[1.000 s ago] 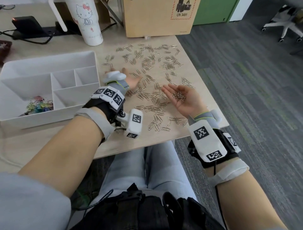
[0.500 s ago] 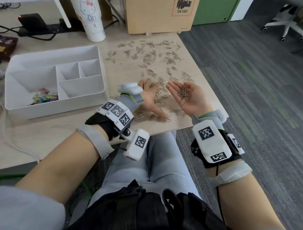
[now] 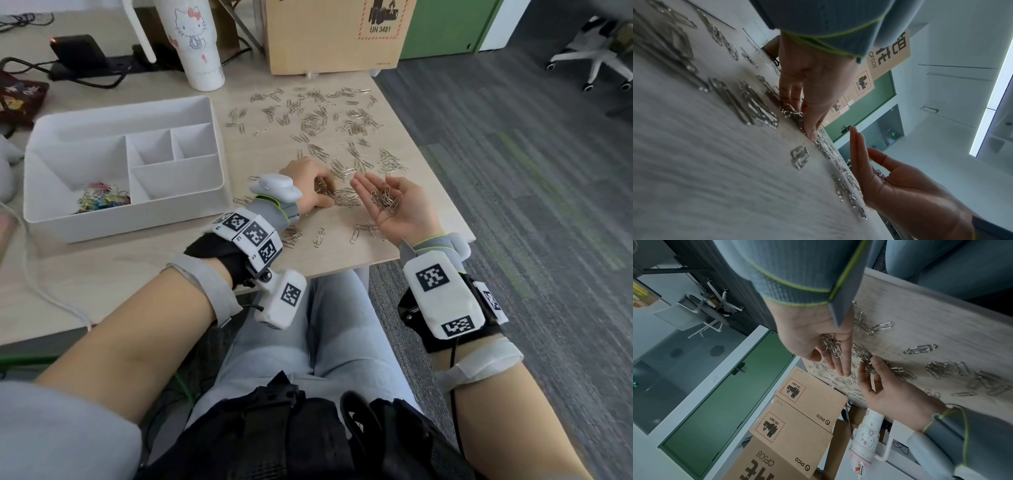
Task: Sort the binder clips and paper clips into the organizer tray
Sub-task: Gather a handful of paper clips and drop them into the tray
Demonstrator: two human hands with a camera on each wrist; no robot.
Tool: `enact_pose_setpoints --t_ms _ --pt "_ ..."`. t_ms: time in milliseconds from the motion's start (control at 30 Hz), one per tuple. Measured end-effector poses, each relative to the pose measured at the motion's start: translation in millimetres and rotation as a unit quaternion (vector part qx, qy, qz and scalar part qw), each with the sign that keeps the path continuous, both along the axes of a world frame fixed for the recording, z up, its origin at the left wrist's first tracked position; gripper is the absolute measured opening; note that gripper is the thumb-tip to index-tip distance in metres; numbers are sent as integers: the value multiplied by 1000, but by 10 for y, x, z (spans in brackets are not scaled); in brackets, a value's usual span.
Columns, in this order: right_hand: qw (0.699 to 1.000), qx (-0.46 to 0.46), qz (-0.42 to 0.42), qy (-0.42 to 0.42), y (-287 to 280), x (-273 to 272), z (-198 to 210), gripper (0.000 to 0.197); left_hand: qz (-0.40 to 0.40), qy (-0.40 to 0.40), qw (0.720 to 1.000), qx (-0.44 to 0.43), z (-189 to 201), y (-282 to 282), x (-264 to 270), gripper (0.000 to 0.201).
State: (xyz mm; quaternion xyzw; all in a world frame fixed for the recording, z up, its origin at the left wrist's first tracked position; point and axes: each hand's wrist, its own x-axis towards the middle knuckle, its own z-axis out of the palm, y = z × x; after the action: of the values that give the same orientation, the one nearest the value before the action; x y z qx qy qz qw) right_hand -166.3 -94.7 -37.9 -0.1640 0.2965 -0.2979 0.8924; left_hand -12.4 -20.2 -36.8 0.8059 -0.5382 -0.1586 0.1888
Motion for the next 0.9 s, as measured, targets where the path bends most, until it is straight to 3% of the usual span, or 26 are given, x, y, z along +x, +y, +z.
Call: enact_pose_setpoints --t_ms 200,500,633,900 --pt "1000 1 -14 23 -26 75 -26 25 39 34 999 -12 -47 -79 121 20" --pt "999 7 0 46 -138 302 -11 25 62 144 985 -78 102 -197 393 25" --pt "998 24 39 53 -127 485 75 30 8 190 975 -113 282 -313 344 23" --pt "996 51 71 13 -308 860 218 37 -82 156 983 -51 446 -579 444 23"
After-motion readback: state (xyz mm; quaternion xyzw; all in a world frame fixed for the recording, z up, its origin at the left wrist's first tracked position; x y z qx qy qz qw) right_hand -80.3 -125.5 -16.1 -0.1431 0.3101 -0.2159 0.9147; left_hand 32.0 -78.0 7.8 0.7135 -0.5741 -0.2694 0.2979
